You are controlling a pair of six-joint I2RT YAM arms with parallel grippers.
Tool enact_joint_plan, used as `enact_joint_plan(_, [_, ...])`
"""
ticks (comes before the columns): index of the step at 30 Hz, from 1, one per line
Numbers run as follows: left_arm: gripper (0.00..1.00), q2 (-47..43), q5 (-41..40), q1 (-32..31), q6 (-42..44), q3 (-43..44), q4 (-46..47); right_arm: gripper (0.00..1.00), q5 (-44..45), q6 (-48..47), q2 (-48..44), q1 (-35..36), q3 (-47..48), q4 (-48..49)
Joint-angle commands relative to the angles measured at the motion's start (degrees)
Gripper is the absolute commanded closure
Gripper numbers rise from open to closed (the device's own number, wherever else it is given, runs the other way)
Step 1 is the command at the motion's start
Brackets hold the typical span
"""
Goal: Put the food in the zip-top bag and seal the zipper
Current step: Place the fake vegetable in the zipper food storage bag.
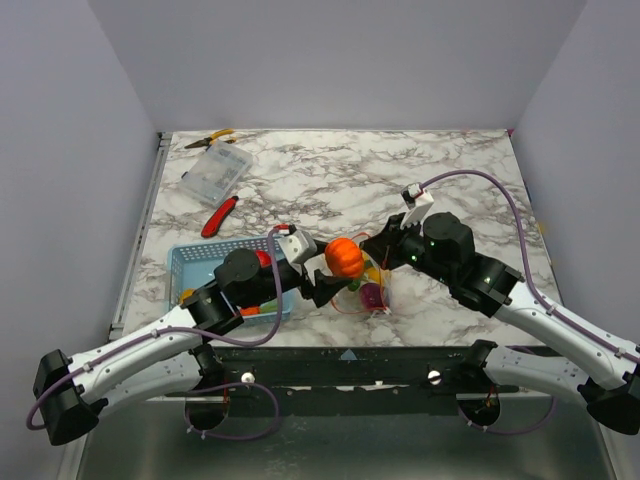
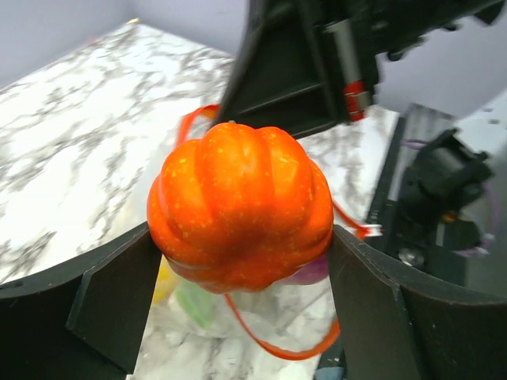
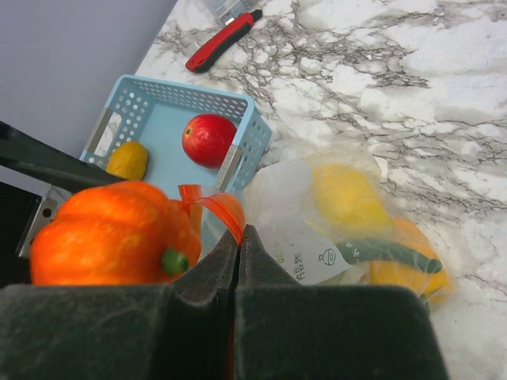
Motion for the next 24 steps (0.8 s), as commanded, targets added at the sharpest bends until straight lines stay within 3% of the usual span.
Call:
enact_joint_plan(1, [0.73, 0.34, -17.82, -3.3, 3.67, -1.93, 0.74, 0.99, -0.6, 0.58, -0.96, 0.1, 0.72, 2.29])
enact_joint_plan(15, [0.71, 7.42, -14.84, -7.19, 2.93, -1.2, 0.42, 0.99, -3.01, 2.51, -0.59, 0.14, 0.74, 4.99])
enact_joint_plan(21, [0.71, 11.68, -20.23, -7.06, 2.85, 1.36, -4.36, 0.99, -3.86, 2.77, -0.72, 0.16, 0.74, 5.4])
enact_joint_plan(24, [0.64, 14.34, -19.81, -6.18, 1.22, 4.2, -6.85, 0.99, -4.36, 2.82, -0.6, 0.17, 0.69, 5.55])
